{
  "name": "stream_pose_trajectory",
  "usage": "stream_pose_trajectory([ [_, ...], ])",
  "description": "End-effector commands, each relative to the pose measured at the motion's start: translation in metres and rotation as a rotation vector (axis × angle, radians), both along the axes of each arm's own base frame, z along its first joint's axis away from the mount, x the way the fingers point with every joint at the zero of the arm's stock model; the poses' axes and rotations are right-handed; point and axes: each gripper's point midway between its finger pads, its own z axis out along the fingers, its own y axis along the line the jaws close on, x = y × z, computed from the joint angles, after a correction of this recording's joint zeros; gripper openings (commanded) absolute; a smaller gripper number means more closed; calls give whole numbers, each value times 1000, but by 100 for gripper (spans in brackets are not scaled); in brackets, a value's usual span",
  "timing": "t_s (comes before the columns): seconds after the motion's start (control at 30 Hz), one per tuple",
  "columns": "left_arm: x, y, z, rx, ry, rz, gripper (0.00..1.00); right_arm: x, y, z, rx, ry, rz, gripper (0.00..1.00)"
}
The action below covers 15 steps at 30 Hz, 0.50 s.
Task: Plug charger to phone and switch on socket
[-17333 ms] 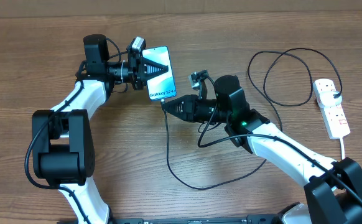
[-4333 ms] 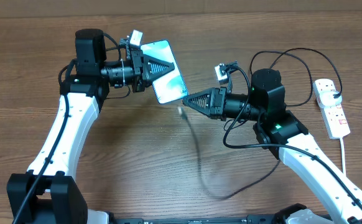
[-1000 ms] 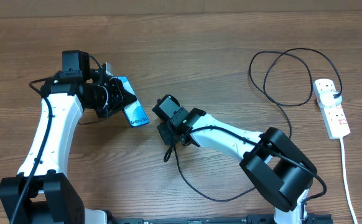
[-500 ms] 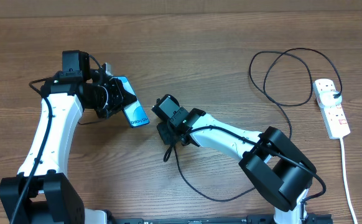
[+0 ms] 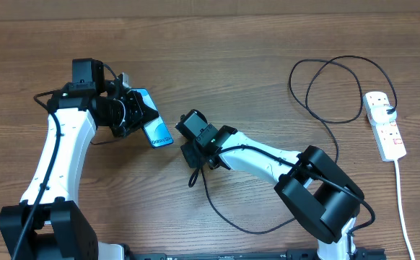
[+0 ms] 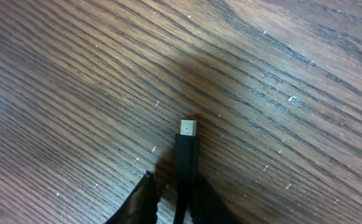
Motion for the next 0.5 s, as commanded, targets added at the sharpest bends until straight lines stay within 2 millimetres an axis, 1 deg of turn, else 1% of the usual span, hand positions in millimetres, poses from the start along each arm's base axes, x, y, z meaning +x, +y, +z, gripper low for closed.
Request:
stream_pose_trajectory([
  [0.0, 2, -3, 11, -19, -44, -31, 4, 0, 1, -9, -6, 19, -12, 17],
  [0.17, 2, -3, 11, -19, -45, -31, 4, 0, 1, -9, -6, 20, -12, 13],
  [0.3, 2, -3, 11, -19, -45, -31, 4, 0, 1, -9, -5, 19, -12, 8],
  [0.4, 2, -3, 11, -18, -47, -34, 4, 0, 1, -9, -5, 19, -12, 8],
  [0.47, 2, -3, 11, -17, -48, -36, 4, 1, 2, -8, -2, 16, -12, 13],
])
